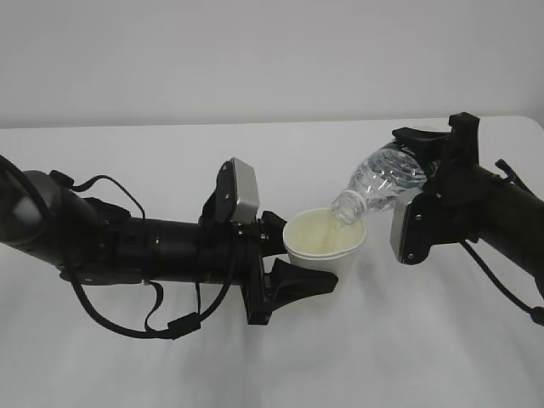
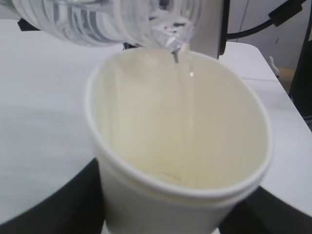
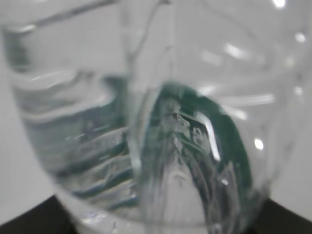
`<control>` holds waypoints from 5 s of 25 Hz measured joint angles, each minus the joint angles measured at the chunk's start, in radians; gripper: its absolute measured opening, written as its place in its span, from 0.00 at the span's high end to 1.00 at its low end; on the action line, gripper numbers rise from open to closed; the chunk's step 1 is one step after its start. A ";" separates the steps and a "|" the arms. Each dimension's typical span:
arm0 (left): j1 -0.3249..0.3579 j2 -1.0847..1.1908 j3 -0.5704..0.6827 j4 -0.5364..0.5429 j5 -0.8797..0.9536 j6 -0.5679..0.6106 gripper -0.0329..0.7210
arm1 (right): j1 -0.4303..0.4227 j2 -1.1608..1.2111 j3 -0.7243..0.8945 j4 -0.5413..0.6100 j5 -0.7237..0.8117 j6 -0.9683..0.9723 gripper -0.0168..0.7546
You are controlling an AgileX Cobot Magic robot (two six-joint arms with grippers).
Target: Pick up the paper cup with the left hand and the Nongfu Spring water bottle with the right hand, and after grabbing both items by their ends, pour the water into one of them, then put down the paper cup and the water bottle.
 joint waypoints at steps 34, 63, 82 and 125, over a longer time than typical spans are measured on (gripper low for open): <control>0.000 0.000 0.000 0.024 -0.016 -0.016 0.37 | 0.000 0.000 -0.008 -0.012 0.000 -0.022 0.46; 0.000 0.000 0.000 0.040 -0.018 -0.017 0.37 | 0.000 0.000 -0.009 -0.013 -0.002 -0.024 0.46; 0.000 0.000 0.000 0.040 -0.018 -0.017 0.37 | 0.000 0.000 -0.009 -0.013 -0.002 -0.024 0.46; 0.000 0.000 0.000 0.056 0.032 -0.038 0.38 | 0.000 0.000 -0.009 -0.018 -0.008 -0.044 0.46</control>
